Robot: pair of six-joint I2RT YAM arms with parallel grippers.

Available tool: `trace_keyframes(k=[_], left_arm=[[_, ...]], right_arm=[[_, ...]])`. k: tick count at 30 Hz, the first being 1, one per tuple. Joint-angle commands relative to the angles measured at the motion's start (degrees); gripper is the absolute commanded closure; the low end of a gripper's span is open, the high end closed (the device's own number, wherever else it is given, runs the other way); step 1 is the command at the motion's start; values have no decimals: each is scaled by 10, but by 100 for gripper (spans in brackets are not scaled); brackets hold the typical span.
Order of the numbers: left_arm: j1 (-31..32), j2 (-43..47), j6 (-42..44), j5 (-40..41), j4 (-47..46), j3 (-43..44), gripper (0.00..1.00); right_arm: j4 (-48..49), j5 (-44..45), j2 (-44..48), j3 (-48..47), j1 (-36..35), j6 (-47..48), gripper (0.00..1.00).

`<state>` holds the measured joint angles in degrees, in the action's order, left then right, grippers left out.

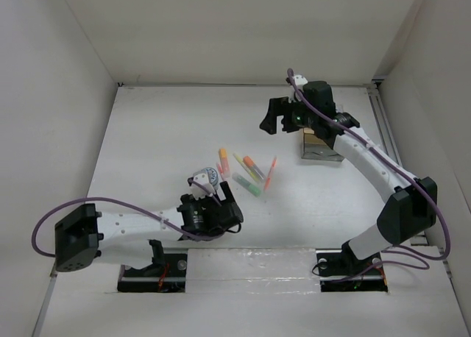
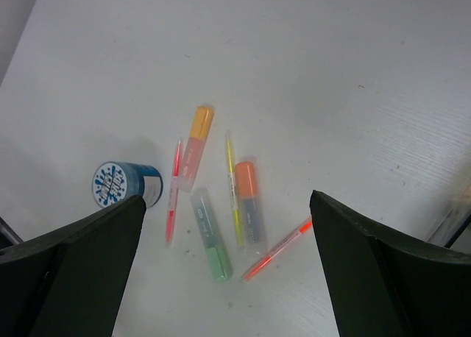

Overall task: Sort the stationery into containers
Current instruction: Grab a piece of stationery with the left arm

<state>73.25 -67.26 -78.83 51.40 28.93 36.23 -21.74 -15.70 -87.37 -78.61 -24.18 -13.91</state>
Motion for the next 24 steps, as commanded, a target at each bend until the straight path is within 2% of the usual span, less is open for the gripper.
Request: trace_keyframes(k=[1,5,7,9,16,24], left_arm=[[-12,24,76,57,-90,-17,0],[-98,59,181,-19,-176,-53,0],[-107,64,212,-31,-192,-53,0],[-141,23,212,-55,-170,-36,0],[-141,-88,186,-60,-143,4,0],[-141,-81,150,-41,-137,-7,0]], right_arm=[[47,-18,12,5,-5,-1,0],[52,-18,19,10,-5,-7,0],[58,-18,19,10,-5,-7,0],[58,-18,19,10,-5,-12,0],[64,-23,19,10,-10,-12,0],[70,-30,13,10,-10,-12,0]])
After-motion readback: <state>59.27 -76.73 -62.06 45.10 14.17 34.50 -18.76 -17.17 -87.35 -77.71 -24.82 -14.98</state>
